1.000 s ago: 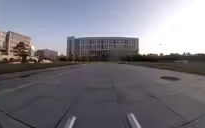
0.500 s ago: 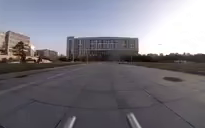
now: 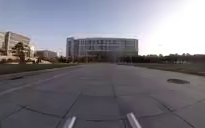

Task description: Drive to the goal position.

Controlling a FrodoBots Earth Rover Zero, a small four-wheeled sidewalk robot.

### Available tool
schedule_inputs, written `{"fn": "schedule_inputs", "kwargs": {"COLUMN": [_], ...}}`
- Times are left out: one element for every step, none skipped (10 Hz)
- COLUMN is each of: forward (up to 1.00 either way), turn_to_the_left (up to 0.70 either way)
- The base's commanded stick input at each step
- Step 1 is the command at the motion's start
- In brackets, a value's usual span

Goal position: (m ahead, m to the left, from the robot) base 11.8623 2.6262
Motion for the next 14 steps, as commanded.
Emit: {"fn": "schedule_inputs", "kwargs": {"forward": [0.45,0.45,0.45,0.45,0.45,0.45,0.45,0.45,0.45,0.45,0.45,0.45,0.45,0.45], "turn_to_the_left": [0.0,0.0,0.0,0.0,0.0,0.0,0.0,0.0,0.0,0.0,0.0,0.0,0.0,0.0]}}
